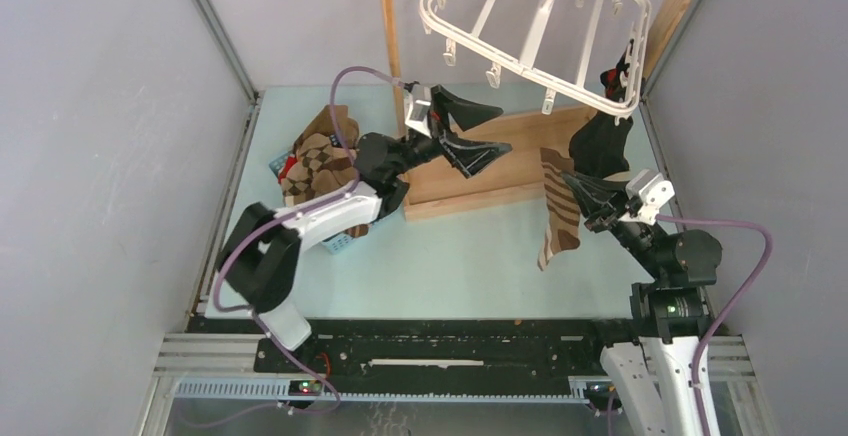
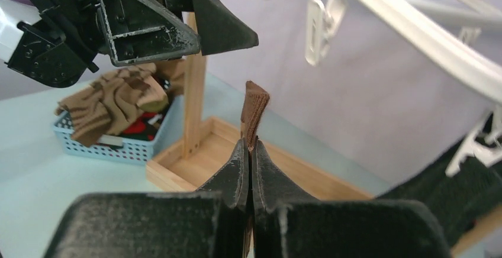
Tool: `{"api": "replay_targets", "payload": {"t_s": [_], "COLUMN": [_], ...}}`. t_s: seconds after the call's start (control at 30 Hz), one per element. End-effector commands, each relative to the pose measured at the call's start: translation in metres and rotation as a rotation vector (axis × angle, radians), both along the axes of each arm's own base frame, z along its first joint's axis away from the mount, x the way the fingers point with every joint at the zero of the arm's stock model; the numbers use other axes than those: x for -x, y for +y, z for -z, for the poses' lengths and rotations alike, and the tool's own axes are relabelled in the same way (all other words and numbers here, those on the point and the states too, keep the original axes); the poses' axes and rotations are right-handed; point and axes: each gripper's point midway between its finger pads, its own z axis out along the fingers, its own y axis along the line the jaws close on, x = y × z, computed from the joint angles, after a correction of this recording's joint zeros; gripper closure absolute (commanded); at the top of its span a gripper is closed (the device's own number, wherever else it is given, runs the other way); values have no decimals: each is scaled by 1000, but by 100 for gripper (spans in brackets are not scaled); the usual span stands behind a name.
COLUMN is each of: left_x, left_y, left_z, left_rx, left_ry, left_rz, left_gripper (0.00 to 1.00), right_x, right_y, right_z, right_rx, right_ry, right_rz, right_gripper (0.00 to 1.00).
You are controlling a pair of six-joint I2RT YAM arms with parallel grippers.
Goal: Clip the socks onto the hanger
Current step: Open the clamp at the hanger.
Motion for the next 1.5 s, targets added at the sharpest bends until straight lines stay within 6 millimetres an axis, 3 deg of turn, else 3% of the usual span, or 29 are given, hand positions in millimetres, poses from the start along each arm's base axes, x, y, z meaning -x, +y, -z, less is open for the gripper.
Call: {"api": "replay_targets", "payload": {"t_s": [0.0, 0.33, 0.8, 1.0, 1.47], "left_x": [-5, -32, -34, -35, -31], "left_y": [-3, -19, -55, -63, -81], "left_z": [-39, -41, -52, -59, -45], "left_rx": [161, 227, 256, 269, 218], "left_ry": [-82, -6, 36, 48, 81], "left_rz": [23, 17, 188, 218, 235], "left_gripper": [11, 10, 13, 19, 20], "right_x": [-1, -3, -3, -4, -4], "right_y": [-12, -20, -21, -23, -24], "right_z": [5, 4, 1, 1, 0], "right_rx": [15, 32, 24, 22, 14], "right_ry": [8, -1, -12, -9, -6], "right_rz": [40, 55, 60, 67, 67], "right_gripper": [100, 100, 100, 100, 100]}}
